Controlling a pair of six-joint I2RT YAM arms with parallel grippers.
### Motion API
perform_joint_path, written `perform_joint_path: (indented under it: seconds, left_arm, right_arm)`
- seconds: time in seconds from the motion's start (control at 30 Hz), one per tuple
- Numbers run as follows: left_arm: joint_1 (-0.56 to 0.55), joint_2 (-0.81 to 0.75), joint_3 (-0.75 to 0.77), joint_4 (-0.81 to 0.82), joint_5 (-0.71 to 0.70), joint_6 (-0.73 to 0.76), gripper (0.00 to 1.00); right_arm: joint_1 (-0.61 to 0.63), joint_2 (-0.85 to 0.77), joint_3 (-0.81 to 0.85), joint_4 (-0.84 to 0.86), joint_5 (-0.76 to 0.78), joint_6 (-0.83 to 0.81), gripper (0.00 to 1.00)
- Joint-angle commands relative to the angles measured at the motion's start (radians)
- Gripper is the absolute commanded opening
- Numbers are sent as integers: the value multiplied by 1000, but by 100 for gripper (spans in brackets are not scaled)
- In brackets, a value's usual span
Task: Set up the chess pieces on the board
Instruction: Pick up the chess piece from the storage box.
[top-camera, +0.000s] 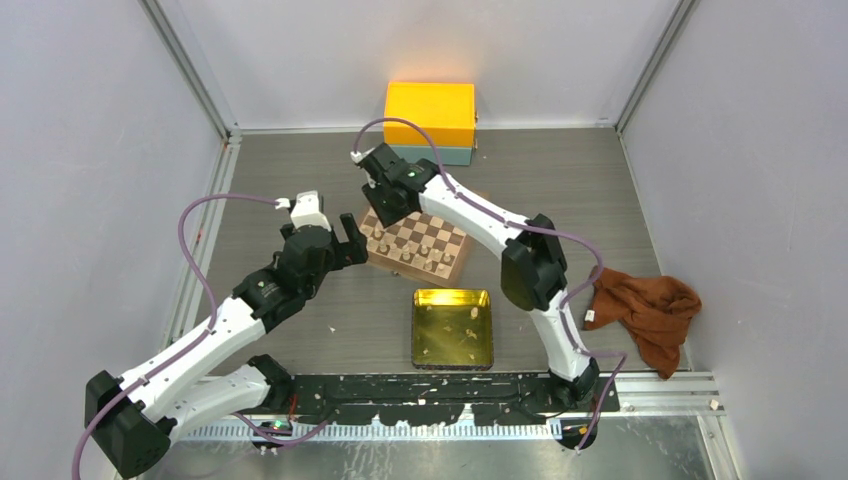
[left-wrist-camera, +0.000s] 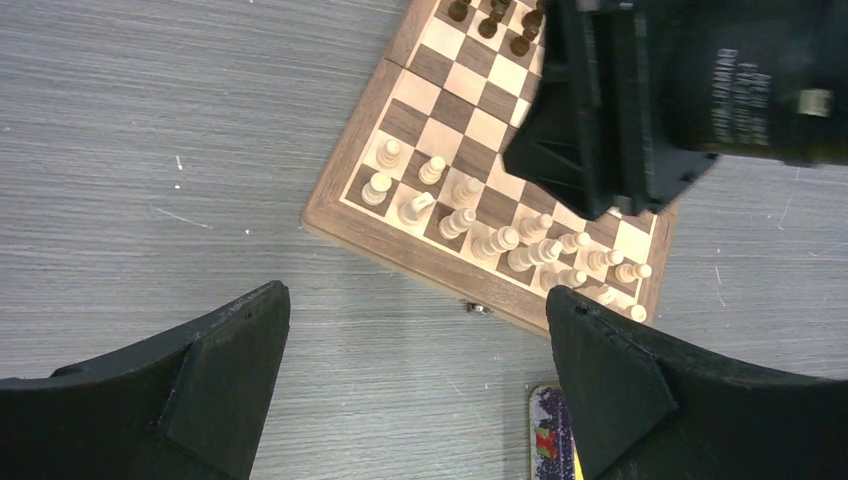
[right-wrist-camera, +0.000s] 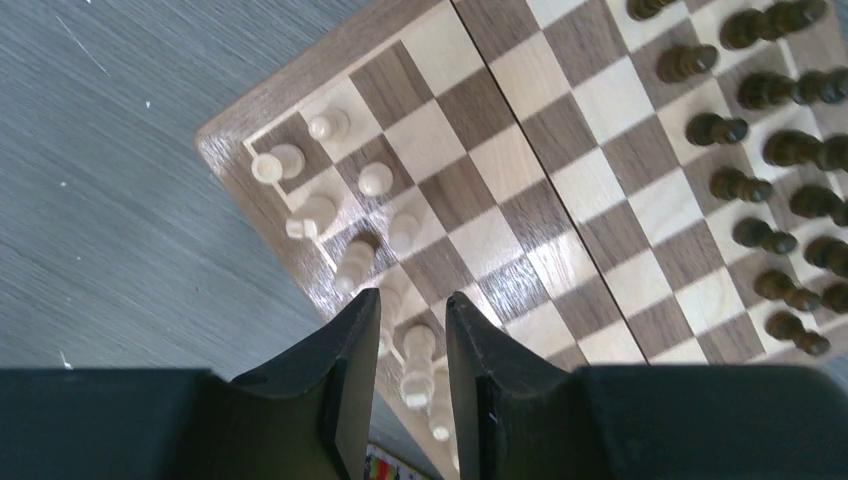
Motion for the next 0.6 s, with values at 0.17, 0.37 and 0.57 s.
perform_joint_path:
  seconds: [0.17, 0.37, 0.57]
  left_arm:
    - [-3, -8, 23, 16, -41, 3, 100]
    - [-3, 5, 14, 43, -48, -2, 100]
    - [-3, 38, 14, 69, -45, -5, 100]
  right_arm:
    - [15, -363, -321, 107, 89, 26, 36]
    - [44, -594, -568, 116, 150, 92, 36]
    - [95, -809, -828, 120, 239, 226, 36]
